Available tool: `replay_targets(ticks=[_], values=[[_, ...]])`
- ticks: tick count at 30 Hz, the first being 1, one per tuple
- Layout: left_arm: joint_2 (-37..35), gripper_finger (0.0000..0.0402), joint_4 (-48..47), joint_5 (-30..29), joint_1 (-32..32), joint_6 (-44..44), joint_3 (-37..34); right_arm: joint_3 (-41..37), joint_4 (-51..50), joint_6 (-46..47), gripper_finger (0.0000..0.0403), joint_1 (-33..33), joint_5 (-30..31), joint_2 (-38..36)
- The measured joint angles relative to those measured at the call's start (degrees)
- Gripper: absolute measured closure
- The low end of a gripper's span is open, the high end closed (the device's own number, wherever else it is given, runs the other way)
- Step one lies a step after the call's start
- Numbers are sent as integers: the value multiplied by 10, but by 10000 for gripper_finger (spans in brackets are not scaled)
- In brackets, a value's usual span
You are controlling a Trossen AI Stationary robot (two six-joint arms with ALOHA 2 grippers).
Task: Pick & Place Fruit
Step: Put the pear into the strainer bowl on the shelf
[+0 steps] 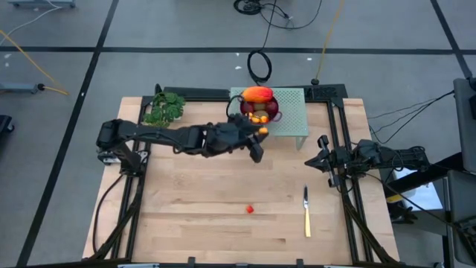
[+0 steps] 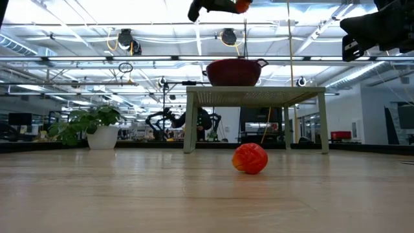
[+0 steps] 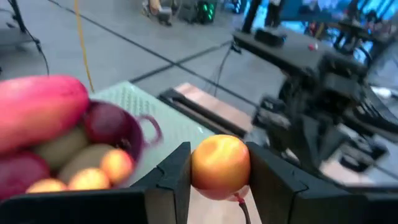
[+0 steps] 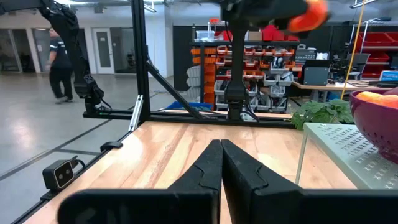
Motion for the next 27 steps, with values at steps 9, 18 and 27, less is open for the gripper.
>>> replay_targets(ticks=[9, 18, 27], values=[[7, 271, 30, 28, 73, 15, 0, 0, 0, 0, 403, 0, 0, 0], [6, 271, 19, 70, 116, 18, 0, 0, 0, 0, 403, 0, -2, 0], [15, 271, 3, 86, 133, 29, 0, 0, 0, 0, 403, 0, -2, 0]])
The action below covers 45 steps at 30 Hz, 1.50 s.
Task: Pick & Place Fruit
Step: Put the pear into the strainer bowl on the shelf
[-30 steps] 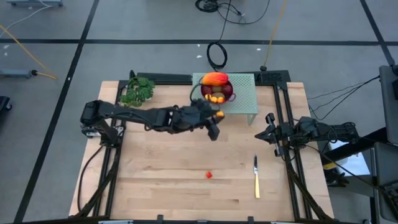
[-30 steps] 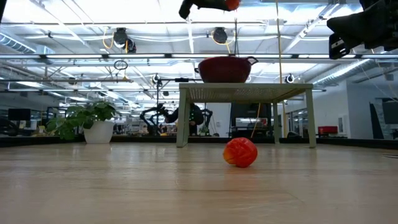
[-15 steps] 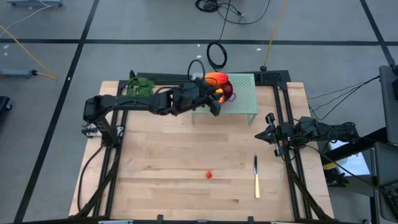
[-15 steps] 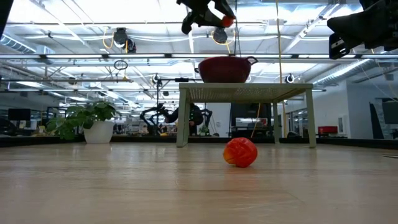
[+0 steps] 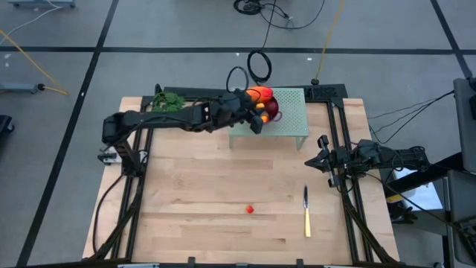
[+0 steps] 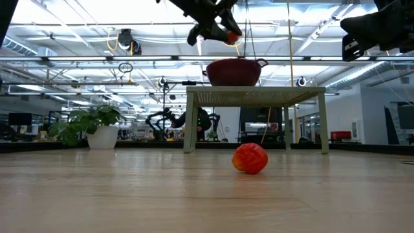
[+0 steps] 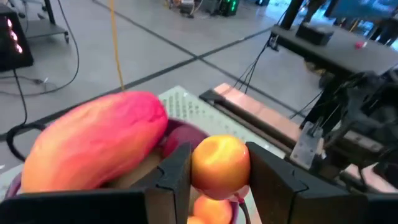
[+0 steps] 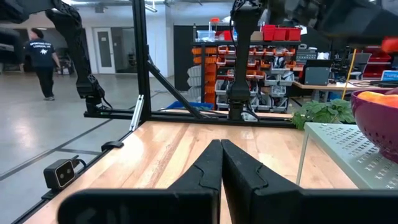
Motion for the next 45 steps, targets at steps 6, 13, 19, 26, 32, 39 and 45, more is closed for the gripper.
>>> replay_targets(ticks=[6, 13, 19, 26, 32, 39, 45], values=[[26, 271, -3, 19, 11, 2, 0, 0, 0, 0, 403, 0, 0, 0], [27, 271, 2, 19, 24, 9, 0, 0, 0, 0, 403, 0, 0, 0], [28, 271, -4, 18, 30, 40, 0, 0, 0, 0, 403, 0, 0, 0], [28, 271, -29, 10, 33, 36, 0, 0, 0, 0, 403, 0, 0, 0], [28, 271, -31, 8, 40, 23, 0, 0, 0, 0, 403, 0, 0, 0], [40, 271, -34, 16, 46, -5, 0, 0, 0, 0, 403, 0, 0, 0], [53, 271, -9, 29, 49, -12, 0, 0, 0, 0, 403, 0, 0, 0]])
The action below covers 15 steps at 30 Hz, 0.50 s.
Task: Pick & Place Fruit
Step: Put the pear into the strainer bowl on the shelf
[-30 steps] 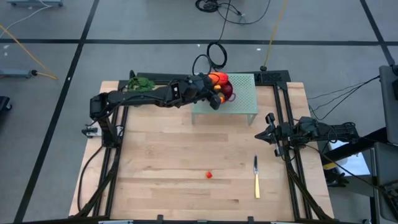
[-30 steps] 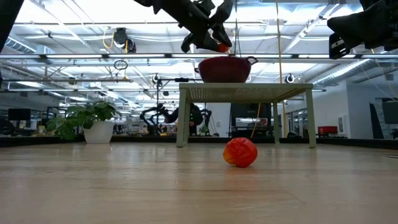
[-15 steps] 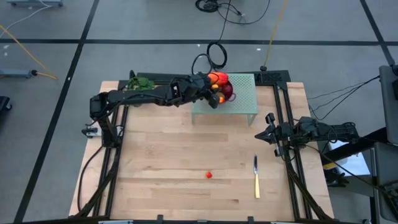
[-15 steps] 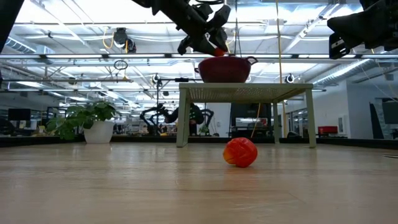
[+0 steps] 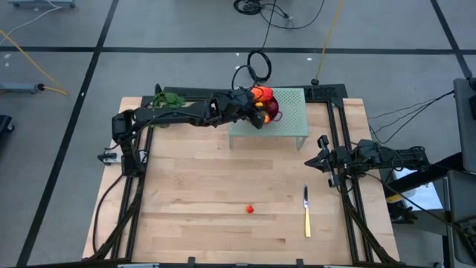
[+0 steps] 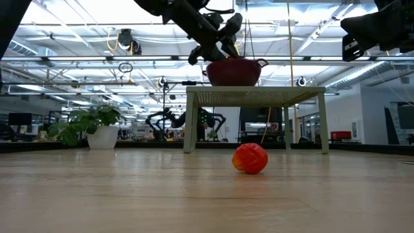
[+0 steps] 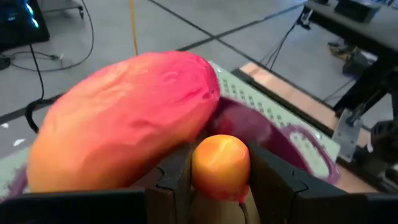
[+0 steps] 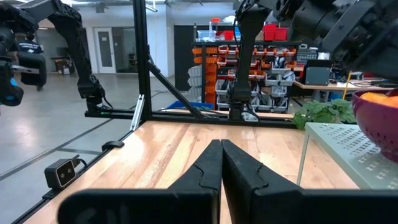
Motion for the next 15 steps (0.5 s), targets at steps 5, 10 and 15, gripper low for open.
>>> replay_targets(ticks=[5, 10, 15], values=[[0, 271, -7, 7, 0, 1, 0, 0, 0, 0, 403, 0, 0, 0], [0, 271, -8, 12, -2, -2, 0, 0, 0, 0, 403, 0, 0, 0], [0, 271, -8, 12, -5, 7, 0, 0, 0, 0, 403, 0, 0, 0]])
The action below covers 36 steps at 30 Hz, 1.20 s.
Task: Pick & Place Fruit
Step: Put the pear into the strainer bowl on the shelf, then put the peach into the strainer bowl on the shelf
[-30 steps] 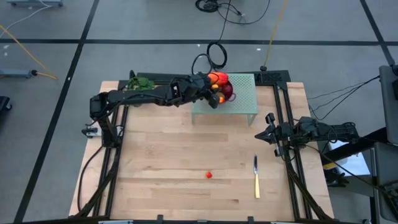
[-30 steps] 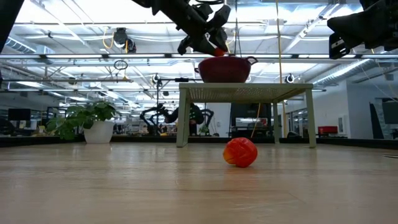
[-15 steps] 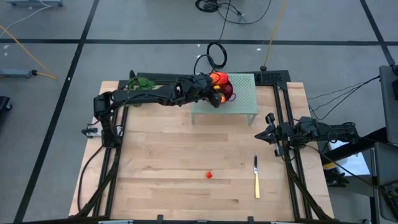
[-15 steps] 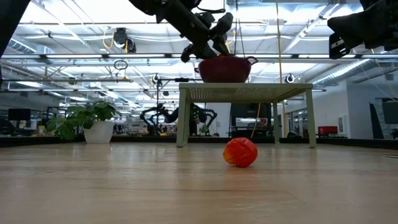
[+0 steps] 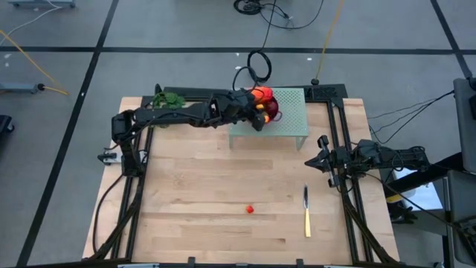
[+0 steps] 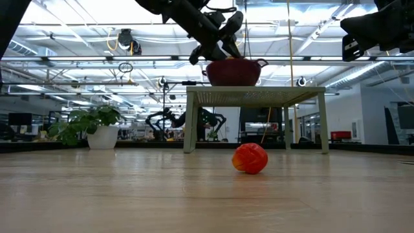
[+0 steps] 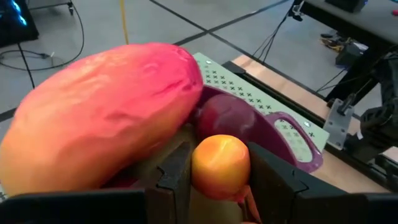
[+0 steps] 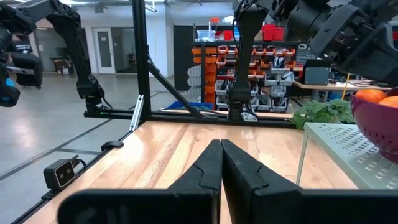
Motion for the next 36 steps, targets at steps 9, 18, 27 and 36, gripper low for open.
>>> replay_targets(ticks=[9, 18, 27, 36], values=[[0, 265, 2, -3, -2, 21, 0, 0, 0, 0, 403, 0, 0, 0], [0, 191, 8, -2, -3, 34, 0, 0, 0, 0, 403, 0, 0, 0], [-7, 152, 19, 3, -3, 31, 0, 0, 0, 0, 403, 0, 0, 0], [-62, 151, 18, 3, -9, 30, 0, 0, 0, 0, 403, 0, 0, 0]])
